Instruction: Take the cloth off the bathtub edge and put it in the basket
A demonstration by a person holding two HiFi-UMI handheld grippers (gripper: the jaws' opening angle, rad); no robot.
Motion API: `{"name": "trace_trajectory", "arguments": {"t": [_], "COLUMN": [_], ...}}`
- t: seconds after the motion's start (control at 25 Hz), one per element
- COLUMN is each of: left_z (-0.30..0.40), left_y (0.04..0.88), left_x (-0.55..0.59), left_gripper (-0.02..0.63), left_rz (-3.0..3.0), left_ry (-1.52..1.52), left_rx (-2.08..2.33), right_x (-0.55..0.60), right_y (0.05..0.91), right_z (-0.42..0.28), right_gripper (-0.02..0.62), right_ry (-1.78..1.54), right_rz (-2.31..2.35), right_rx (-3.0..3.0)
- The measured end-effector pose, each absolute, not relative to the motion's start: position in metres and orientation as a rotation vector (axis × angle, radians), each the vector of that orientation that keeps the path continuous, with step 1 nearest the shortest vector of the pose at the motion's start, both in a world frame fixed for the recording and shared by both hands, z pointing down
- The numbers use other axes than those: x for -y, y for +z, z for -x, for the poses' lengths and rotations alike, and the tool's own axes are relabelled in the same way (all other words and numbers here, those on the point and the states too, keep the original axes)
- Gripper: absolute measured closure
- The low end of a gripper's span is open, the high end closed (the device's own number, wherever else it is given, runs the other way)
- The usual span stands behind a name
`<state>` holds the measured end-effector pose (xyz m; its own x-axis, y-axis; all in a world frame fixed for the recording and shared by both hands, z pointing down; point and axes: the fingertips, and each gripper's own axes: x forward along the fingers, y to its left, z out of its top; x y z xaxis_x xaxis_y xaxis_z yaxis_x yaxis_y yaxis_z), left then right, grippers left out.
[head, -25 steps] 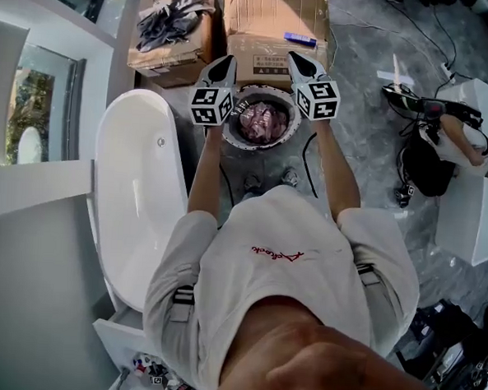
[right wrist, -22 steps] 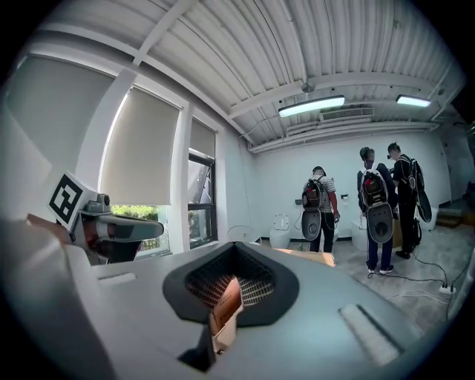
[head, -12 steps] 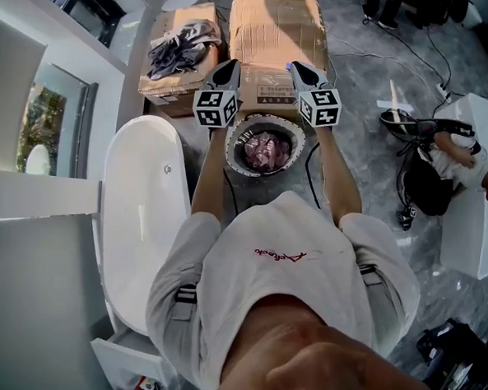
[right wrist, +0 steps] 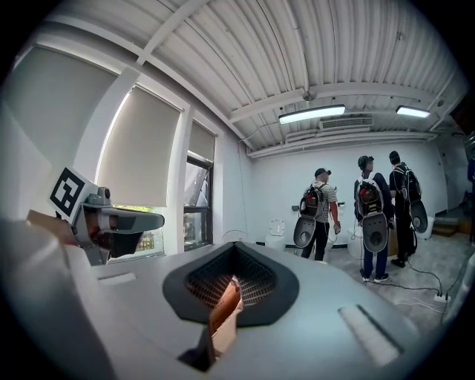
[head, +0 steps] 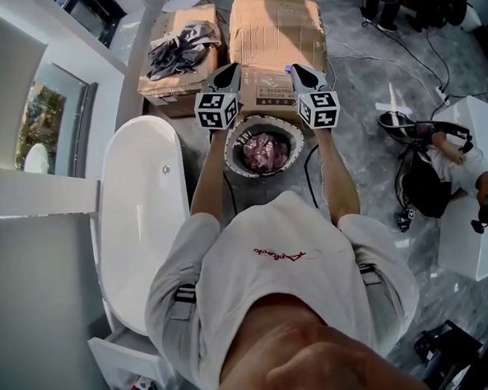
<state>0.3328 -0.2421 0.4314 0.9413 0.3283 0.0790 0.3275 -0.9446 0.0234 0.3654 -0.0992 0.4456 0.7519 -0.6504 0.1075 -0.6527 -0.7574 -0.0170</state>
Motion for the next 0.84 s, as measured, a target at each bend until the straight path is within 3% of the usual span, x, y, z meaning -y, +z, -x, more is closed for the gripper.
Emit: {"name": "trace_trajectory", "arguments": {"t": [0.84], "left_z": [-0.322], "left_y": [0.441], "left_x": [0.223], "left_gripper": [0.606], "left_rz": [-3.087], "left_ry": [0.162], "left_rx": [-0.573], "right_x": [0.096], "right_y": [0.452], "right_z": [-0.352], "right_gripper": [0.589], "right_ry": [0.196], "right_rz": [-2.913], "right_rx": [1.083]}}
